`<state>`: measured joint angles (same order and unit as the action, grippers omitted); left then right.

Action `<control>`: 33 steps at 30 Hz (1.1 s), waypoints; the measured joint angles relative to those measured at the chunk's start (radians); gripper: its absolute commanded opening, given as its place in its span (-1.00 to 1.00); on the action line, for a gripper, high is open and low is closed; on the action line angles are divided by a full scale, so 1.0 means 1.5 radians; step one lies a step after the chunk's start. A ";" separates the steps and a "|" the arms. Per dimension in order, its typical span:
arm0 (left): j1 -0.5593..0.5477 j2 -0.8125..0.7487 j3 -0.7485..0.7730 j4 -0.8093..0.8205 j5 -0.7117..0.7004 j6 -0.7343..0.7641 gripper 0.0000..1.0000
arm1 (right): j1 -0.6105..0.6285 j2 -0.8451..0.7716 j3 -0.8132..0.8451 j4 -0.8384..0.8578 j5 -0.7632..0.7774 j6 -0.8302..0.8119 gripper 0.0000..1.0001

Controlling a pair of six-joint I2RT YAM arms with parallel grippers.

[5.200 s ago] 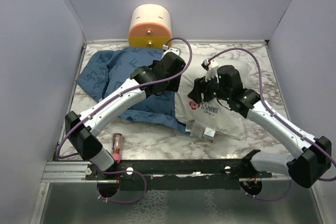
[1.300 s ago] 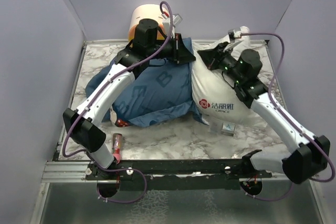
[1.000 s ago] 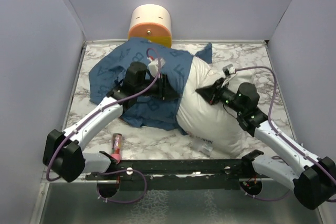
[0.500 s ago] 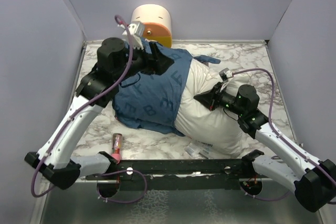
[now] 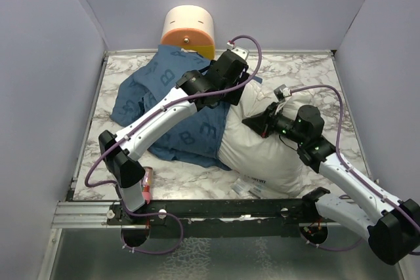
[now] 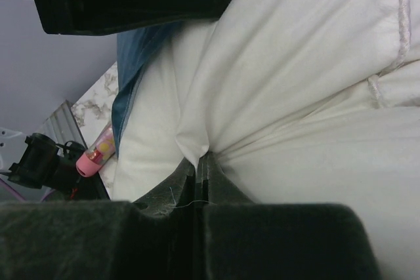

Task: Put the pillow into the pillowcase
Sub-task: Stuff the pillow into the pillowcase.

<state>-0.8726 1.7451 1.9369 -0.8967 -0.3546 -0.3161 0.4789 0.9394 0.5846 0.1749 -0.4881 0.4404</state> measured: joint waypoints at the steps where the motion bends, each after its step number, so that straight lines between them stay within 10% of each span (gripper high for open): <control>1: 0.000 0.003 0.000 -0.005 -0.009 0.007 0.39 | 0.000 0.000 0.000 0.000 0.000 0.000 -0.95; 23: -0.007 0.011 0.044 -0.063 -0.019 0.046 -0.98 | 0.007 0.015 0.054 -0.067 -0.003 -0.038 -0.84; 33: 0.010 -0.039 -0.034 0.012 0.056 0.071 -1.00 | 0.013 0.029 0.245 -0.232 -0.016 -0.123 0.78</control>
<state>-0.8581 1.6867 1.8862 -0.8780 -0.2707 -0.2089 0.4992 0.9829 0.9524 -0.1738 -0.5114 0.2558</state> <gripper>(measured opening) 0.010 0.710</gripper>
